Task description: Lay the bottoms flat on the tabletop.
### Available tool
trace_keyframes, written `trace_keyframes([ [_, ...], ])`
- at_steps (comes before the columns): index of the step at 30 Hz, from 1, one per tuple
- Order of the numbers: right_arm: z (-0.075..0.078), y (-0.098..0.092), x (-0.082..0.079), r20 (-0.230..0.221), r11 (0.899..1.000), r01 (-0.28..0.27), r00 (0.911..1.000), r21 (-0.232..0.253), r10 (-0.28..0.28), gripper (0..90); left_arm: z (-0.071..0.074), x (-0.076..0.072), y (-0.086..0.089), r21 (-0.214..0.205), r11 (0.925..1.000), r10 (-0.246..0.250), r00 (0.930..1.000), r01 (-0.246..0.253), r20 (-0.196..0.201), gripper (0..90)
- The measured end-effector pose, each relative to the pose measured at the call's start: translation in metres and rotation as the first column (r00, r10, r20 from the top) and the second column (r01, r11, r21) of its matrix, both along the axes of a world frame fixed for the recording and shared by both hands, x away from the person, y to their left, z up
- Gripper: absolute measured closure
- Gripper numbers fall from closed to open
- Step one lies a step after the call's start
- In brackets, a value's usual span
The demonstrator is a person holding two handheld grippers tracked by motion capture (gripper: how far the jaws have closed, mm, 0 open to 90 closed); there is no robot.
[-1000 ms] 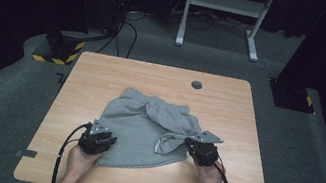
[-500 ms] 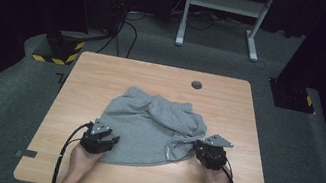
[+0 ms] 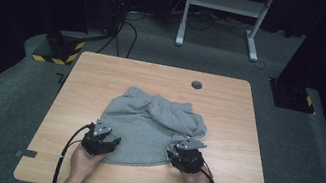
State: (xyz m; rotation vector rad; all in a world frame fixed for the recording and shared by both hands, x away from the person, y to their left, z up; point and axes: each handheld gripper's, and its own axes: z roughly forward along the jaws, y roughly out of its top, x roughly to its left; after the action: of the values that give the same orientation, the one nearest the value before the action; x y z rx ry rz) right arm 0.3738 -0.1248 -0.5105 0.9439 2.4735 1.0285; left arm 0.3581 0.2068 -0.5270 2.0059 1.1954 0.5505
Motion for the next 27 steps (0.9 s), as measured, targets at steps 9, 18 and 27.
trace_keyframes([
  [9,0.008,-0.013,-0.002,0.021,1.000,0.016,0.9996,-0.001,-0.016,88.1,0.000,0.000,0.000,0.002,1.0000,0.003,1.0000,-0.003,0.000,44.0],
  [18,0.025,-0.061,-0.008,0.063,0.991,0.122,0.9901,0.060,-0.126,88.1,0.000,0.000,0.000,0.004,1.0000,0.006,1.0000,-0.006,0.000,43.3],
  [27,0.023,-0.102,-0.015,0.038,0.971,0.229,0.9720,0.075,-0.232,87.6,0.000,0.000,0.000,0.005,1.0000,0.008,1.0000,-0.008,0.000,42.7],
])
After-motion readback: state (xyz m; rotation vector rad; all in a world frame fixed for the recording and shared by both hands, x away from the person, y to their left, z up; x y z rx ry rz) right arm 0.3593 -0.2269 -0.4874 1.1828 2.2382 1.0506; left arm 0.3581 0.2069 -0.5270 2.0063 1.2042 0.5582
